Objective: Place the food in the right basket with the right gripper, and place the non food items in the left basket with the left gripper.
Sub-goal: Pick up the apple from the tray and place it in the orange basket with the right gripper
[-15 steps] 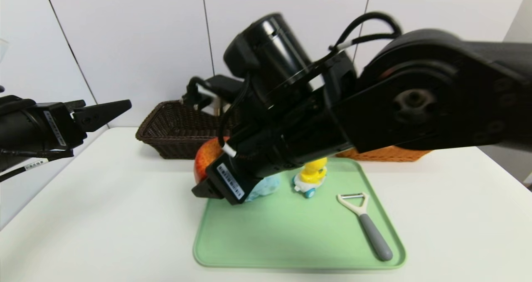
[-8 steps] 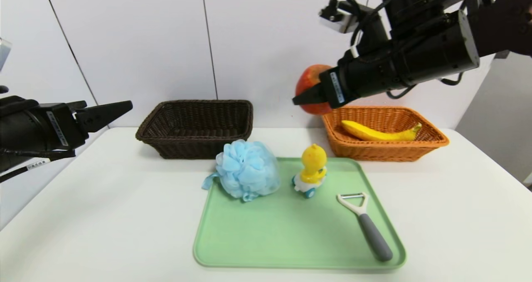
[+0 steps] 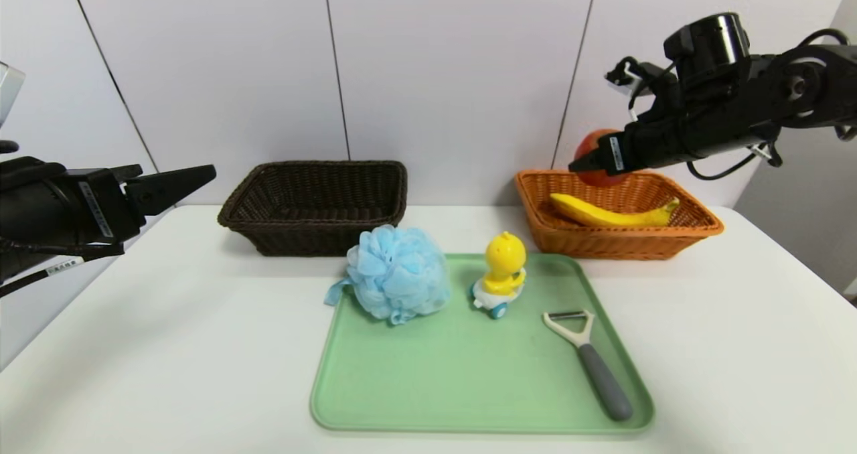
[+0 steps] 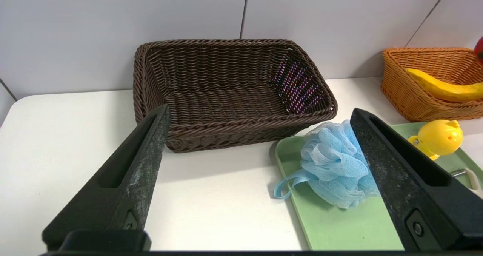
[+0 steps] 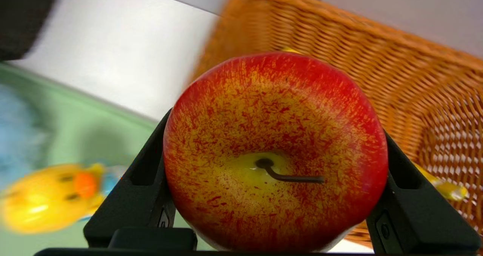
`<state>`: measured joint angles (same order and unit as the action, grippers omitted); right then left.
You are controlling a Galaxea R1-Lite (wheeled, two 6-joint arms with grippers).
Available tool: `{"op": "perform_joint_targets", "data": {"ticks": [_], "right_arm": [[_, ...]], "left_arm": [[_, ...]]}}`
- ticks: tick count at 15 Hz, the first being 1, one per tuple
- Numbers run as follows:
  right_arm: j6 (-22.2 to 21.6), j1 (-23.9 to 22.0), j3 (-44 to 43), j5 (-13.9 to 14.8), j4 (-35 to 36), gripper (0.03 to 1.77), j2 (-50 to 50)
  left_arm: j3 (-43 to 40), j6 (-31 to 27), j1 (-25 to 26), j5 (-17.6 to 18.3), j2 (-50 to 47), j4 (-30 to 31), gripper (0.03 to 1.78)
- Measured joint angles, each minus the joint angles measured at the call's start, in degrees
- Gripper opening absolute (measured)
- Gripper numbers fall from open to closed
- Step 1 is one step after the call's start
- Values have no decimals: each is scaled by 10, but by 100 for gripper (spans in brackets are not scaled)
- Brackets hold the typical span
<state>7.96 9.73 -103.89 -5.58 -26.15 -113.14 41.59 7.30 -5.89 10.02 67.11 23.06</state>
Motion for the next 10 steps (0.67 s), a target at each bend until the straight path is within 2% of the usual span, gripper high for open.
{"op": "perform_joint_targets", "data": {"ticks": [6,10], "right_arm": [[4,-58,-4,6,21,128,-76],[11,-77,-60,15,19,128,-129]], "left_arm": [[0,-1,0,0,1,0,169],[-3,-2,0,0,2,0,169]]}}
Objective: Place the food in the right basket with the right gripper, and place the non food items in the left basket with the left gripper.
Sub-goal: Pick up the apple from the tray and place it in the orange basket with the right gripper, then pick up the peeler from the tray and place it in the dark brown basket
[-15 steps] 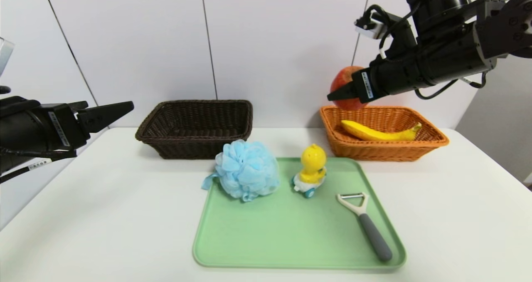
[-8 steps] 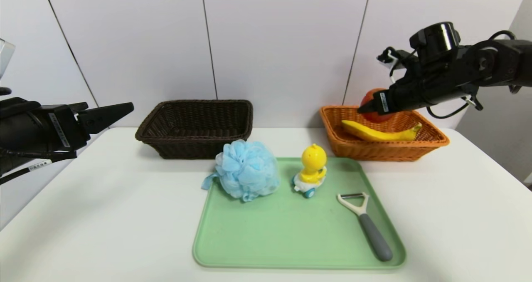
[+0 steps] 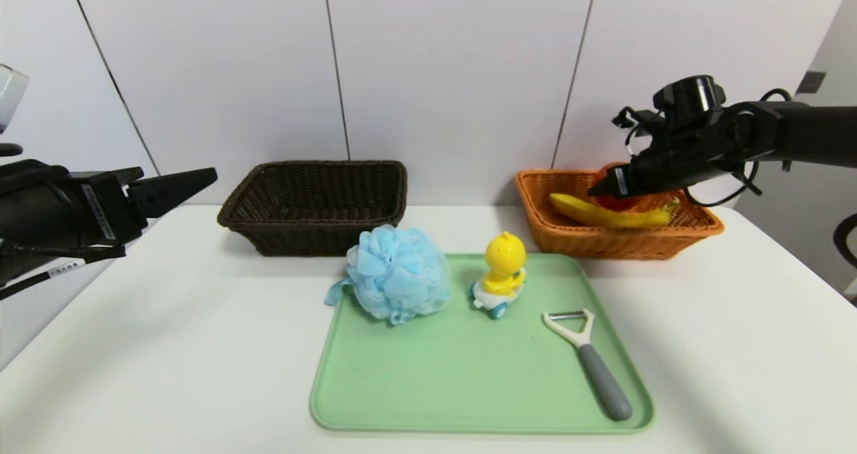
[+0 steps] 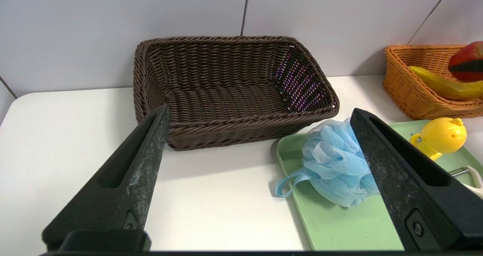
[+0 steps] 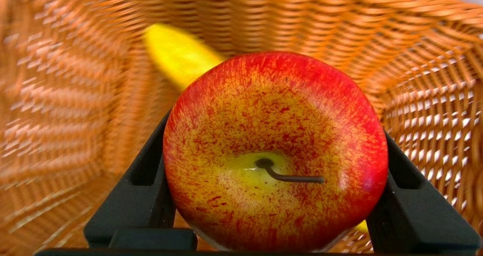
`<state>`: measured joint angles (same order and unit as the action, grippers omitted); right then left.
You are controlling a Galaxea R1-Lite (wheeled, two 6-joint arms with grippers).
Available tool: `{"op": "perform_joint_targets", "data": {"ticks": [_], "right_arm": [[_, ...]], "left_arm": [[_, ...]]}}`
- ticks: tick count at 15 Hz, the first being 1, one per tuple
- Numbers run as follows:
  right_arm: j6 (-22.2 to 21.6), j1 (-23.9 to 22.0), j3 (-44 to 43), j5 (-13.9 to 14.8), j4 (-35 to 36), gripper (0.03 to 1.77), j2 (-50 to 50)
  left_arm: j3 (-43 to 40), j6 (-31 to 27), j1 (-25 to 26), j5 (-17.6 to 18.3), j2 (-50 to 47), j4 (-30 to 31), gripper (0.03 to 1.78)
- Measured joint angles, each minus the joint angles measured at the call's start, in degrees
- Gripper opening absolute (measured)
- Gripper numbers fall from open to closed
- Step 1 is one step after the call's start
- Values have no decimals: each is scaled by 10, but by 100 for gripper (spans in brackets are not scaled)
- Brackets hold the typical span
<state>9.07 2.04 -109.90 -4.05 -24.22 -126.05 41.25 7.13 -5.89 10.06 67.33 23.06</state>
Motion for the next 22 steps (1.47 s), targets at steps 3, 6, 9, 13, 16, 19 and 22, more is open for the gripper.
{"op": "perform_joint_targets", "data": {"ticks": [3,6,9,13,16,19,22], "right_arm": [[-2,-1,-13,1,-5,128,-19],[-4,-1,-15,15,1,138,-28],[-5,0,-15,17,2,148,-30],[-5,0,-14,17,1,157,-25],[-4,0,-14,17,1,162,3],[-3,1,-2,20,-1,165,63],[-3,3,45,27,1,167,143]], "left_arm": [[-3,0,0,-1,0,0,169],[-3,0,0,-1,0,1,169],[-3,0,0,-1,0,0,169],[-1,1,0,-1,-1,1,169],[0,1,0,-1,-5,1,169],[-1,1,0,-2,-9,1,169],[-3,4,0,-3,-15,1,169]]}}
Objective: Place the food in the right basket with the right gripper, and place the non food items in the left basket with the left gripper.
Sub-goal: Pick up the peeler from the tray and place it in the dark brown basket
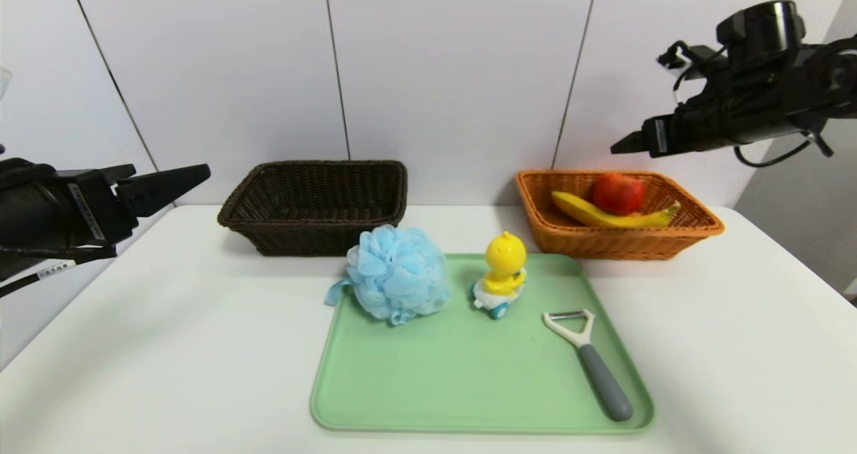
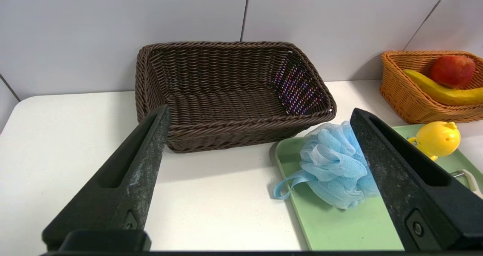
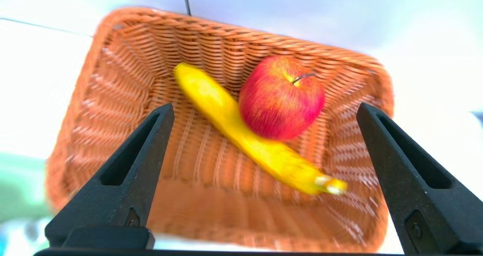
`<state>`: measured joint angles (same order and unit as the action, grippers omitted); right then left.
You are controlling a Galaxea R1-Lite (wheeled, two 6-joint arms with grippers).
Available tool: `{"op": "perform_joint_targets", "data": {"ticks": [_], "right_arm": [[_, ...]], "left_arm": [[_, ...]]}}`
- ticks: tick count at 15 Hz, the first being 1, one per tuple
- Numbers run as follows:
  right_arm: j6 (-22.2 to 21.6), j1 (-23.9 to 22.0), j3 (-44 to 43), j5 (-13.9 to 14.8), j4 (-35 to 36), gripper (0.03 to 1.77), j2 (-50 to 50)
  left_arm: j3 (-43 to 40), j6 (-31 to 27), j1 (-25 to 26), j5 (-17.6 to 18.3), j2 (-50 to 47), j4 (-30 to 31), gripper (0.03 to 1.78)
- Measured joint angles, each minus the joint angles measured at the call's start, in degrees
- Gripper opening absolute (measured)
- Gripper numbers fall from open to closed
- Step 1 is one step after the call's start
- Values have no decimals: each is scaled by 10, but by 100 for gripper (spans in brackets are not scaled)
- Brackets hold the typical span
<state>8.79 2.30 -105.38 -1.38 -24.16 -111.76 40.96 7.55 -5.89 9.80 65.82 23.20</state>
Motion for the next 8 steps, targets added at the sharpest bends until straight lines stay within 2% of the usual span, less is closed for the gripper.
{"op": "perform_joint_targets", "data": {"ticks": [3,8], "right_arm": [[-3,1,86,6,1,168,102],[-9,4,317,7,2,169,325]], "left_arm": [[-3,0,0,0,-6,-1,169],[-8,-1,0,0,-10,-1,169]]}}
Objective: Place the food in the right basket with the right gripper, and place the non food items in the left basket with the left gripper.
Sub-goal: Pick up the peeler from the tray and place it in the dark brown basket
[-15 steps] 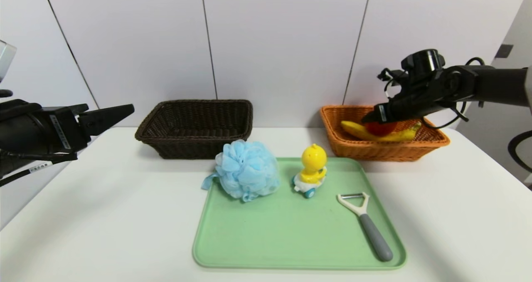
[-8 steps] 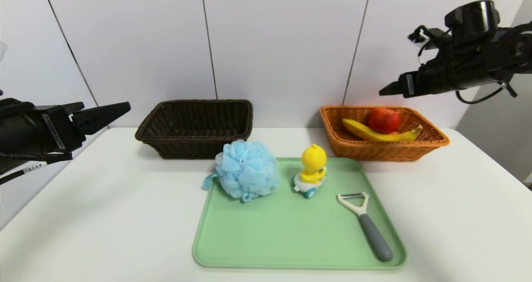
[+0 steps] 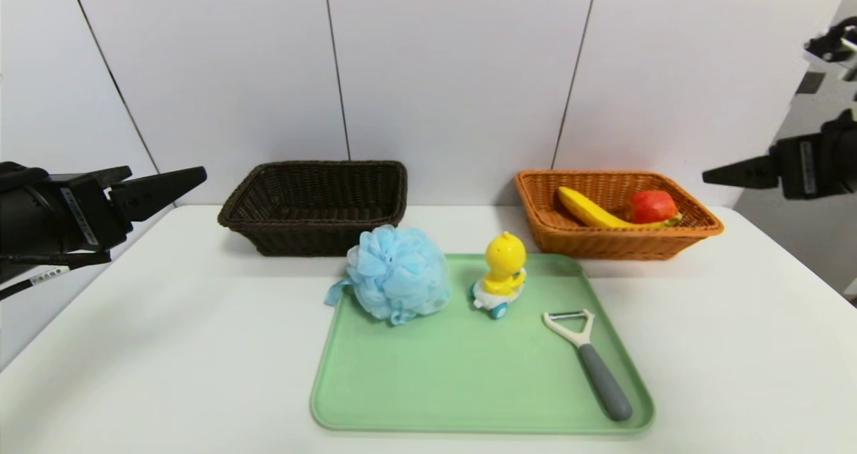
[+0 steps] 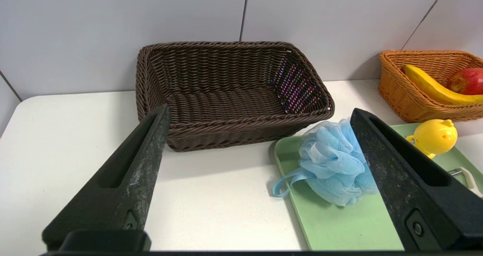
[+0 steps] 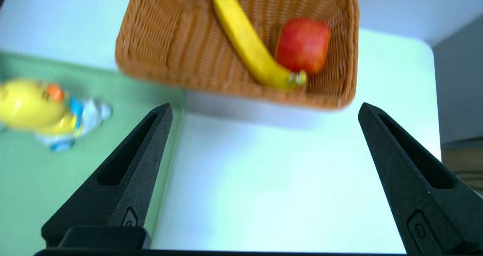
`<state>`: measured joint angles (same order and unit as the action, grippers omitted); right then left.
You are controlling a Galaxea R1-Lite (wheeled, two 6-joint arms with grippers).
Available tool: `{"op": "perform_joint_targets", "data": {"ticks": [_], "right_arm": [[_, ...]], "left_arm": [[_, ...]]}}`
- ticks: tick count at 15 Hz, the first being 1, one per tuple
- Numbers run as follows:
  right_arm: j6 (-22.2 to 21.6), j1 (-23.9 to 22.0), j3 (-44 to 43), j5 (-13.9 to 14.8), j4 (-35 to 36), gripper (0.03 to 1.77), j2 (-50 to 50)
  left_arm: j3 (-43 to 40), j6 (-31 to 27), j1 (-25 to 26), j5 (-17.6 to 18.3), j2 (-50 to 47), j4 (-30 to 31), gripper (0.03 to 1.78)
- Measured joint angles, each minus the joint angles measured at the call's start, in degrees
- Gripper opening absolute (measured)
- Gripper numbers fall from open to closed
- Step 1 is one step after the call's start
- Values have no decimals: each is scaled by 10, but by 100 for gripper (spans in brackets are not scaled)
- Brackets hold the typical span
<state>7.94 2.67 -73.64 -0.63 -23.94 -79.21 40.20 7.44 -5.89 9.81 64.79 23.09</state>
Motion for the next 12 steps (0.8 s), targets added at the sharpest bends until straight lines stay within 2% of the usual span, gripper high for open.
{"op": "perform_joint_targets", "data": {"ticks": [6,8,12], "right_arm": [[-4,-1,235,-5,-2,169,231],[-1,12,253,-14,-4,169,264],[-1,88,230,-20,-7,169,256]], "left_arm": [[-9,0,0,0,-4,0,169],[-14,0,0,0,-8,0,169],[-26,1,0,0,-17,0,169]]}}
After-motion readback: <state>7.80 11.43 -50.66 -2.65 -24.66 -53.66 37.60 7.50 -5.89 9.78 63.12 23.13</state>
